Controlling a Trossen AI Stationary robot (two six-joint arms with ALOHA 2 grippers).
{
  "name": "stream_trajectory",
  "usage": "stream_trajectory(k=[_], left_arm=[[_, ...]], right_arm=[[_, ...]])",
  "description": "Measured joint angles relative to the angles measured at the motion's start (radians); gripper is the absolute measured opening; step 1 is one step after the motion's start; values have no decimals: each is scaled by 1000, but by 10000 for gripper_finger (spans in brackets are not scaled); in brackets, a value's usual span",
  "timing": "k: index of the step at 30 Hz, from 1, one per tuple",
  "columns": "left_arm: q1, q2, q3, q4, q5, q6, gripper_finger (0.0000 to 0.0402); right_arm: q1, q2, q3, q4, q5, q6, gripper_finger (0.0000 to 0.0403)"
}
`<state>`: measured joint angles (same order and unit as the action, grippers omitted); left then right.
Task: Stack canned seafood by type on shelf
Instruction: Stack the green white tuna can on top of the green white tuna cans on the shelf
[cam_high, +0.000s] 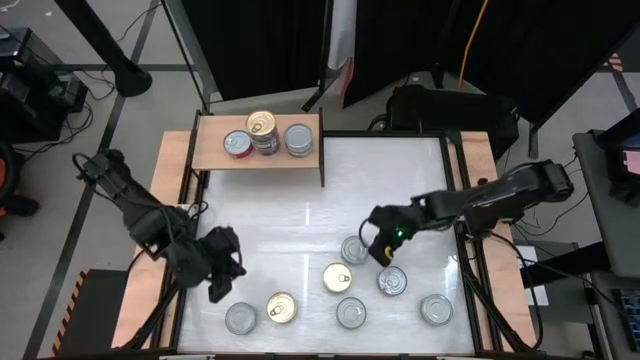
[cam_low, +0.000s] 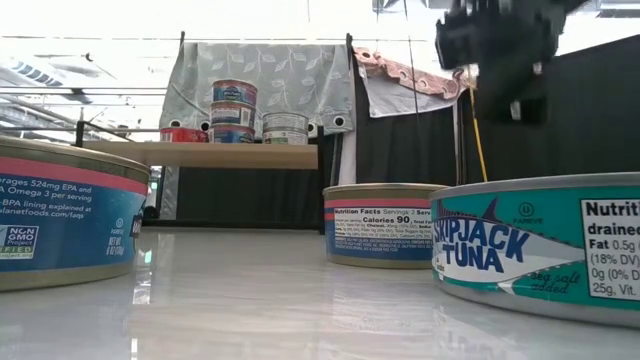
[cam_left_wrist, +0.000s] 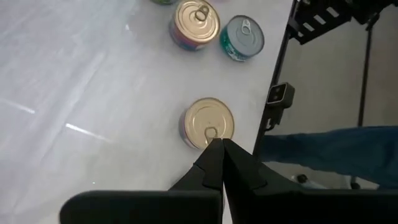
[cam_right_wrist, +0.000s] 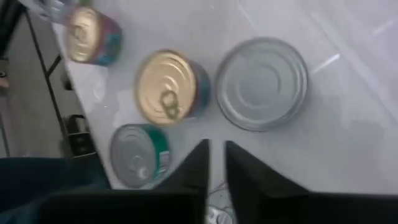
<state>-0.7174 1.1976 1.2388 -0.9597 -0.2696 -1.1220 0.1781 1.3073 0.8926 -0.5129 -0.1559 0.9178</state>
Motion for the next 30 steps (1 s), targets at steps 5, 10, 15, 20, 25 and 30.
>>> stream_trajectory(k=[5,10,15,20,25,30], left_arm=[[-47,51,0,5,-27,-25,4],[-51,100,0,10,-28,-25,4],[-51,127,0,32,-29,-25,4],[-50,131,0,59,-42,-25,4],[-50,130,0,60,-76,-24,4],[-36,130,0,61,-87,-16,4]], right_arm=[[14,88,-79,100,8,39,10],[14,171,-82,115,7,24,1],[14,226,-81,183,5,28,1],[14,244,-80,187,20,43,0],[14,259,-77,172,20,34,0],[19,273,-76,166,24,20,0]])
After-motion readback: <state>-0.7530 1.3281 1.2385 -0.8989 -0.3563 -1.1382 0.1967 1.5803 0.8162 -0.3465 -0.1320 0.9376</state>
